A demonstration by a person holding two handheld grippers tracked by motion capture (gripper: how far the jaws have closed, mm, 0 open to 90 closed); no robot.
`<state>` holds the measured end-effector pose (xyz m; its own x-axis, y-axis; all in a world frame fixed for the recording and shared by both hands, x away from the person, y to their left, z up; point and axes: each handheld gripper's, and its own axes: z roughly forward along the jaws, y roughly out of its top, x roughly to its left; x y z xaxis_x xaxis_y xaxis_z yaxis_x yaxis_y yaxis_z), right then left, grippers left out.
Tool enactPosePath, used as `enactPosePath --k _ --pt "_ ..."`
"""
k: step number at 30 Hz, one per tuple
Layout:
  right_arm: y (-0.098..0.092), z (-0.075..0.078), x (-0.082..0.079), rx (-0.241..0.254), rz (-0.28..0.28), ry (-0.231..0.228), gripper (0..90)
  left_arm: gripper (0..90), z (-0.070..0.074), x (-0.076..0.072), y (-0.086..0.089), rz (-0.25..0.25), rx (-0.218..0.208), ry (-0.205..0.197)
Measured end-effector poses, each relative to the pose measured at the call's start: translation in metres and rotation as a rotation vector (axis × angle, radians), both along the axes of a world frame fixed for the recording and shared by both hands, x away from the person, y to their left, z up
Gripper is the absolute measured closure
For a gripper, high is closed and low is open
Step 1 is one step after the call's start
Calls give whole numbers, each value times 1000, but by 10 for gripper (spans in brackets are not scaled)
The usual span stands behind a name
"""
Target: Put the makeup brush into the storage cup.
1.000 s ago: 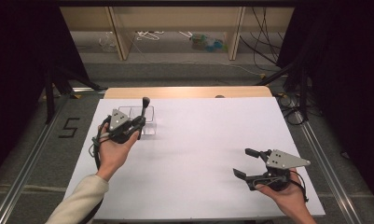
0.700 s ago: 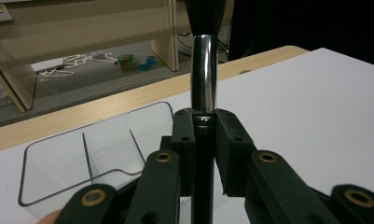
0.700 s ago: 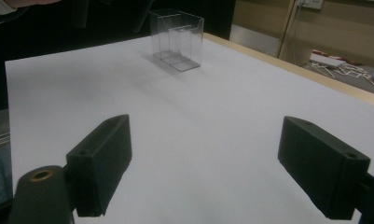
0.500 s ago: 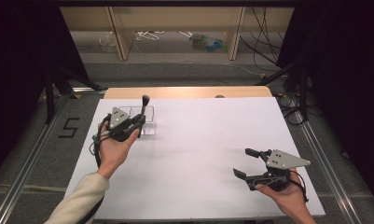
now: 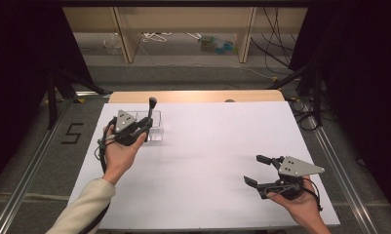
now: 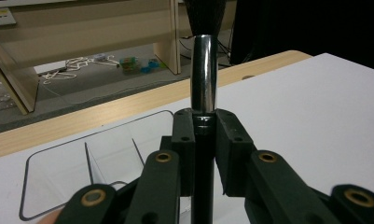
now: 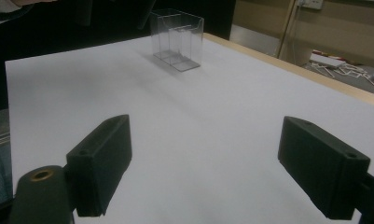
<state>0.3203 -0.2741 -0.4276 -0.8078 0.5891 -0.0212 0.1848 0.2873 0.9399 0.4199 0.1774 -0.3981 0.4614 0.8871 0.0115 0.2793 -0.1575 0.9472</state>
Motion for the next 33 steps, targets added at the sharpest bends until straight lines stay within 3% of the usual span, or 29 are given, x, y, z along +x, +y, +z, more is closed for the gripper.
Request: enactPosePath --k 33 --pt "0 0 0 0 -1 -4 184 784 4 10 -2 12 -10 -10"
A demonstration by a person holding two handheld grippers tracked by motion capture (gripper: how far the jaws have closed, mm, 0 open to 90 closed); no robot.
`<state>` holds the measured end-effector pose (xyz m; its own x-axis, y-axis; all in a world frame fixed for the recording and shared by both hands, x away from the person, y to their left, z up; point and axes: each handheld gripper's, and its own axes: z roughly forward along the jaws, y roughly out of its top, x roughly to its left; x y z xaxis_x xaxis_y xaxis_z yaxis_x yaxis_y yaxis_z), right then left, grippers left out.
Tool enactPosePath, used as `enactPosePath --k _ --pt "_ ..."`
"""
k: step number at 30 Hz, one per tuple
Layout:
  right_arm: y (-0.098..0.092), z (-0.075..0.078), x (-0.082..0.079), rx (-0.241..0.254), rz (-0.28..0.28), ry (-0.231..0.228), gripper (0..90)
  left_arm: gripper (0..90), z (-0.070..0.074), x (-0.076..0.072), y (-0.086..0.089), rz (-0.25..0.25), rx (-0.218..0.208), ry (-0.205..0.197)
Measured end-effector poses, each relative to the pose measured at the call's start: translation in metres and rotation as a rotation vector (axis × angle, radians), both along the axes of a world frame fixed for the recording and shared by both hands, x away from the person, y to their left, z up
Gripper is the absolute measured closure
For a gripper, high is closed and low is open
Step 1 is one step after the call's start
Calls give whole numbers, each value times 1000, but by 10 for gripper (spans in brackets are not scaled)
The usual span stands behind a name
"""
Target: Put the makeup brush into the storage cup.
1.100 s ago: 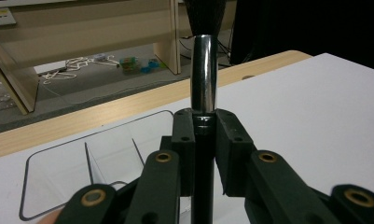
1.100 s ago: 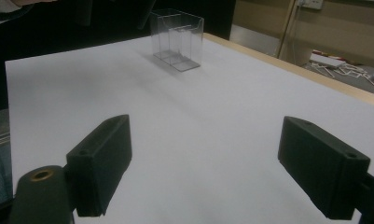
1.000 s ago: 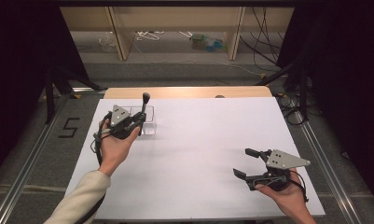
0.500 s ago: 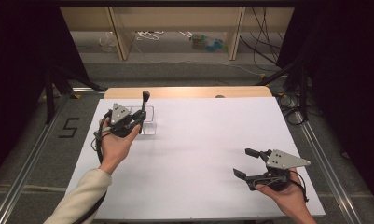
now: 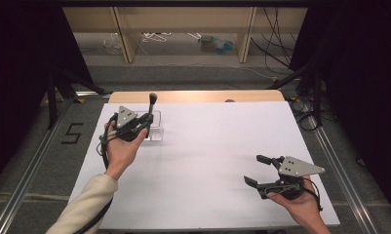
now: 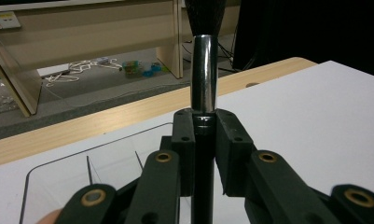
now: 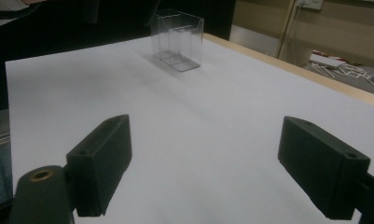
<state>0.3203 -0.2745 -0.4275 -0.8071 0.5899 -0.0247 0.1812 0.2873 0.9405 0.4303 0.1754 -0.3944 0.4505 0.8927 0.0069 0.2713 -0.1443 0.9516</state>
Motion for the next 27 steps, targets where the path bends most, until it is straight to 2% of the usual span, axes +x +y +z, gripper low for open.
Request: enactPosePath --k 8,16,27 --pt "0 0 0 1 0 0 184 784 1 3 0 1 2 -3" --pt "0 0 0 5 0 -2 183 784 2 5 -2 6 -14 -6" --pt "0 0 0 2 -1 0 183 784 4 7 -3 1 -2 -13"
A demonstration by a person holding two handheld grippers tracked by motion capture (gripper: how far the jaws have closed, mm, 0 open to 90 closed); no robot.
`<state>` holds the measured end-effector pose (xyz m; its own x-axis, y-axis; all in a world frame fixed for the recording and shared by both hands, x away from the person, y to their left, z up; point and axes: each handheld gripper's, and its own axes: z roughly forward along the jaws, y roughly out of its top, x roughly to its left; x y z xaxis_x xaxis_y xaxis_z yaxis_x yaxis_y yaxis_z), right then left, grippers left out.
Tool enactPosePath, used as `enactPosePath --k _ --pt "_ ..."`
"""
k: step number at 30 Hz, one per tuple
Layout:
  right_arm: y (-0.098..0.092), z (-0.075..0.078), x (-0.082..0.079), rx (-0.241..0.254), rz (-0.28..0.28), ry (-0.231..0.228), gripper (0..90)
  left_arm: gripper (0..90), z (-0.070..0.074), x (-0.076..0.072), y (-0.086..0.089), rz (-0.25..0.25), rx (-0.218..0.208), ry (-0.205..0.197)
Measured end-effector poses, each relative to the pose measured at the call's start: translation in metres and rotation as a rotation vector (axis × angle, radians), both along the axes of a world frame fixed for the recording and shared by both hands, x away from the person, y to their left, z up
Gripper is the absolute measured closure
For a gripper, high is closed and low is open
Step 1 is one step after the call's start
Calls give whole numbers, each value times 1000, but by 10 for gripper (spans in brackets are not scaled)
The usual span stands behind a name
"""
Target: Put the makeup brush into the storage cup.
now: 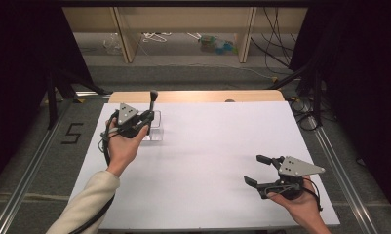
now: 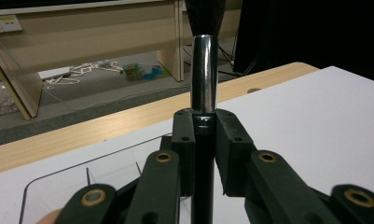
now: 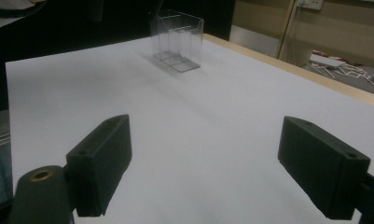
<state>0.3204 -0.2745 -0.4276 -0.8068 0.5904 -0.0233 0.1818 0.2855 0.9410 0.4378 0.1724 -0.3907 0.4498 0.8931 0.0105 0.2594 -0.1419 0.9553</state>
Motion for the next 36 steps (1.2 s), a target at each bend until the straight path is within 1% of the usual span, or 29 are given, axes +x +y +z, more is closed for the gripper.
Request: enactPosePath --k 1,4,10,12,16,17,29,36 --pt "0 0 0 -1 0 0 183 784 0 0 -1 3 -9 3" --pt "0 0 0 0 -1 2 183 784 0 1 -2 2 -11 3" --pt "0 0 0 1 0 3 183 784 2 2 -2 -1 -1 -5" --pt "0 0 0 0 0 3 183 784 2 2 -3 2 -9 -3" --pt "0 0 0 0 -1 2 183 784 3 4 -3 -1 -3 -8" --pt "0 0 0 0 0 1 184 784 3 4 -4 2 -11 -5" --pt "-1 0 0 -1 -1 5 184 784 5 7 -4 2 -2 -12" --pt "-1 0 0 -1 -1 4 184 784 6 8 -4 6 -11 -14"
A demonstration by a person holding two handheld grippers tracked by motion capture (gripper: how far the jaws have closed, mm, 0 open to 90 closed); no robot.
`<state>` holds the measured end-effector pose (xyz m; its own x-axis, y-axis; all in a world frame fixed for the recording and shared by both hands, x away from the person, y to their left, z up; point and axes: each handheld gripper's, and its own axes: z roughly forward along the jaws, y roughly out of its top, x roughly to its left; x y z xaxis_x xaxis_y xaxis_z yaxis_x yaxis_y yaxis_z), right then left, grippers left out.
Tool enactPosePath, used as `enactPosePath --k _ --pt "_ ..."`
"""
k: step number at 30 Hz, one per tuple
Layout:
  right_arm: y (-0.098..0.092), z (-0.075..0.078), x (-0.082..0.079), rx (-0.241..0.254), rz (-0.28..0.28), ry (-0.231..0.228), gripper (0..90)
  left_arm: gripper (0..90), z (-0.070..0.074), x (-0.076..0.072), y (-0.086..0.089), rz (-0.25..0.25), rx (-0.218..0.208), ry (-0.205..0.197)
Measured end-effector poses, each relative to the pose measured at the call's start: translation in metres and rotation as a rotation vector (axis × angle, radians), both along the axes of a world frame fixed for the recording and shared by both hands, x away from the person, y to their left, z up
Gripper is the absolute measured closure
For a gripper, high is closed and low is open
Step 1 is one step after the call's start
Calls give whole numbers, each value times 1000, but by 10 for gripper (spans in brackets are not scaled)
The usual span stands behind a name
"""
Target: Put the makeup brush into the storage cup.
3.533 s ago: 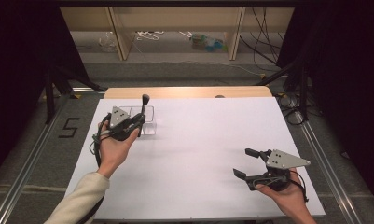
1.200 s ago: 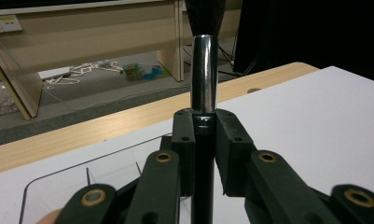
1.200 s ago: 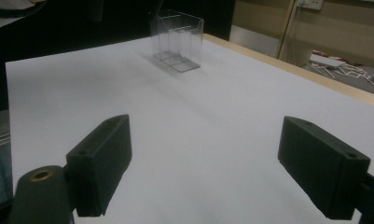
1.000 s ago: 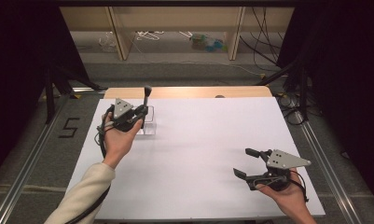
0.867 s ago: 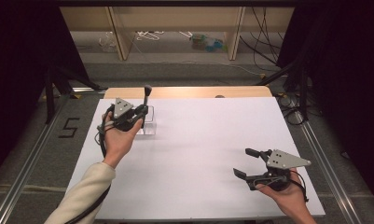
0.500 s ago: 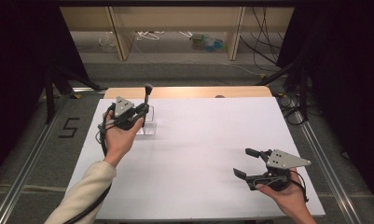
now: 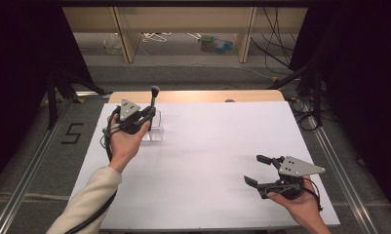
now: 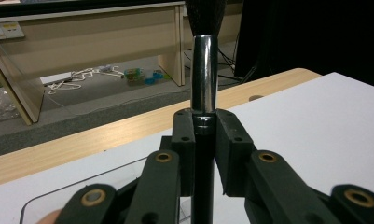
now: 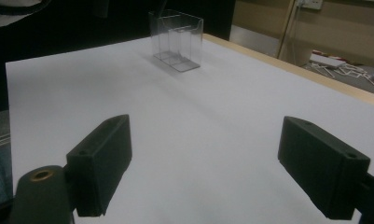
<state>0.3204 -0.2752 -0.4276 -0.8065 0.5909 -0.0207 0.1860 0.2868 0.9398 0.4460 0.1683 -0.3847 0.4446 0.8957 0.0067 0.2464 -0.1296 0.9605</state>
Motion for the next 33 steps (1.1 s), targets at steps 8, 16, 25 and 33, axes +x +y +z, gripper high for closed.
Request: enactPosePath --k 8,16,25,33 --pt "0 0 0 -8 -3 5 184 784 1 2 0 0 4 -6" --pt "-1 1 -1 -15 -4 10 184 784 1 5 -2 3 1 -6" --pt "0 0 0 0 0 0 184 784 1 7 -2 4 1 -7" --pt "-1 1 -1 -15 -4 8 184 784 0 9 -3 0 9 -10"
